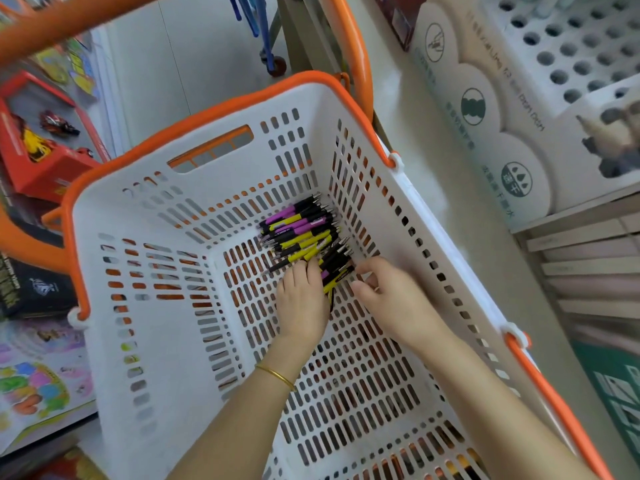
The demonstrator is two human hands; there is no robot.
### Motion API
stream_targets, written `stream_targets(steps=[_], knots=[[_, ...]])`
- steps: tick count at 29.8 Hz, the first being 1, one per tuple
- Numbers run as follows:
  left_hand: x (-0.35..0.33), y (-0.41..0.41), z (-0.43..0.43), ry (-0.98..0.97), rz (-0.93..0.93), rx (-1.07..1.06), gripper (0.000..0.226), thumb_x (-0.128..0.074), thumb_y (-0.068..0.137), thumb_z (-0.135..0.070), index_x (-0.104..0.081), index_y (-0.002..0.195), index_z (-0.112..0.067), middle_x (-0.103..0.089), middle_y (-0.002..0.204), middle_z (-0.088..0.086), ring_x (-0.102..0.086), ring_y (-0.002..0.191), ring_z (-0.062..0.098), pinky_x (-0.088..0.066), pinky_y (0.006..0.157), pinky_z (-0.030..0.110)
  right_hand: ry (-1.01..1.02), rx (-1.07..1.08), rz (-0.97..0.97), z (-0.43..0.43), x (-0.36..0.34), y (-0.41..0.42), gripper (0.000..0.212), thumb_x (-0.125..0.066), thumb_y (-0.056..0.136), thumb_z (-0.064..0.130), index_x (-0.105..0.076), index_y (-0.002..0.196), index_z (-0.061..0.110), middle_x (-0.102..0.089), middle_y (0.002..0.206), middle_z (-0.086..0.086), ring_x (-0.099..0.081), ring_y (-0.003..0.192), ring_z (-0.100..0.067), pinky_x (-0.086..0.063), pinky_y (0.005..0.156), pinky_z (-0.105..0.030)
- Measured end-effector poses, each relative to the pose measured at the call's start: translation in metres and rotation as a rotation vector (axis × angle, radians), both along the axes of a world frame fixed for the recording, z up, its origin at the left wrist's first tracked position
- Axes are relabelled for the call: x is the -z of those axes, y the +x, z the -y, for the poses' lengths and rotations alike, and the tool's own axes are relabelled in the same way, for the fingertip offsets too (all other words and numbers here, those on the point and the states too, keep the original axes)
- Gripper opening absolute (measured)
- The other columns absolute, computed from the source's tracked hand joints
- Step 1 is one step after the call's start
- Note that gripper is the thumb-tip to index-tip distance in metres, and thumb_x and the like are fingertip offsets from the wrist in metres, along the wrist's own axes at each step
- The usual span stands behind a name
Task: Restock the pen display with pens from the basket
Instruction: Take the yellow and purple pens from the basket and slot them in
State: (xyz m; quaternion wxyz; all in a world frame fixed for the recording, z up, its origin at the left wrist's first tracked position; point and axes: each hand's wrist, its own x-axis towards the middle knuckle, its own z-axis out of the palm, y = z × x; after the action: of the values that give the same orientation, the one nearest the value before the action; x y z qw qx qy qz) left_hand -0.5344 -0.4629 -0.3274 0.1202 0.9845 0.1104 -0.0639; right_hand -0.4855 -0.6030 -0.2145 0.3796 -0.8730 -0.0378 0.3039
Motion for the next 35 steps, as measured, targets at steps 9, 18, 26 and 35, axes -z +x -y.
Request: stream_targets(steps=[9,18,26,35], knots=[[-0.009,0.025,0.001,-0.038,-0.229,-0.013,0.105,-0.054,0.084,-0.062,-0.003,0.154,-0.004,0.000,0.162,0.016,0.004,0.150,0.029,0.004,0.122,0.045,-0.027,0.001,0.019,0.000,0.004,0.000,0.028,-0.052,0.097,0.025,-0.054,0.124,0.018,-0.044,0.074,0.015,-0.042,0.062,0.002,-0.028,0.051,-0.012],[-0.009,0.052,-0.022,0.064,-0.189,0.061,0.094,-0.068,0.075,-0.060,-0.031,0.143,-0.007,-0.036,0.139,0.010,-0.033,0.128,0.027,-0.027,0.108,0.036,-0.026,0.005,0.018,0.005,0.001,0.003,0.031,-0.051,0.097,0.027,-0.053,0.126,0.017,-0.050,0.083,0.013,-0.049,0.073,-0.001,-0.036,0.058,-0.015],[-0.005,0.043,-0.019,0.021,-0.189,0.161,0.059,-0.065,0.086,-0.044,-0.046,0.127,-0.006,-0.049,0.125,0.012,-0.044,0.115,0.027,-0.037,0.097,0.034,-0.014,0.012,0.017,0.006,-0.001,0.004,0.031,-0.051,0.097,0.026,-0.053,0.127,0.017,-0.049,0.082,0.014,-0.048,0.073,0.000,-0.034,0.058,-0.012],[-0.019,0.041,-0.001,-0.104,-0.319,-0.020,0.048,-0.075,0.078,-0.026,-0.048,0.113,-0.008,-0.061,0.109,0.011,-0.061,0.099,0.028,-0.049,0.069,0.035,-0.021,0.002,0.008,0.005,-0.006,0.005,0.029,-0.051,0.097,0.025,-0.053,0.124,0.016,-0.052,0.076,0.009,-0.051,0.065,-0.004,-0.041,0.056,-0.020]])
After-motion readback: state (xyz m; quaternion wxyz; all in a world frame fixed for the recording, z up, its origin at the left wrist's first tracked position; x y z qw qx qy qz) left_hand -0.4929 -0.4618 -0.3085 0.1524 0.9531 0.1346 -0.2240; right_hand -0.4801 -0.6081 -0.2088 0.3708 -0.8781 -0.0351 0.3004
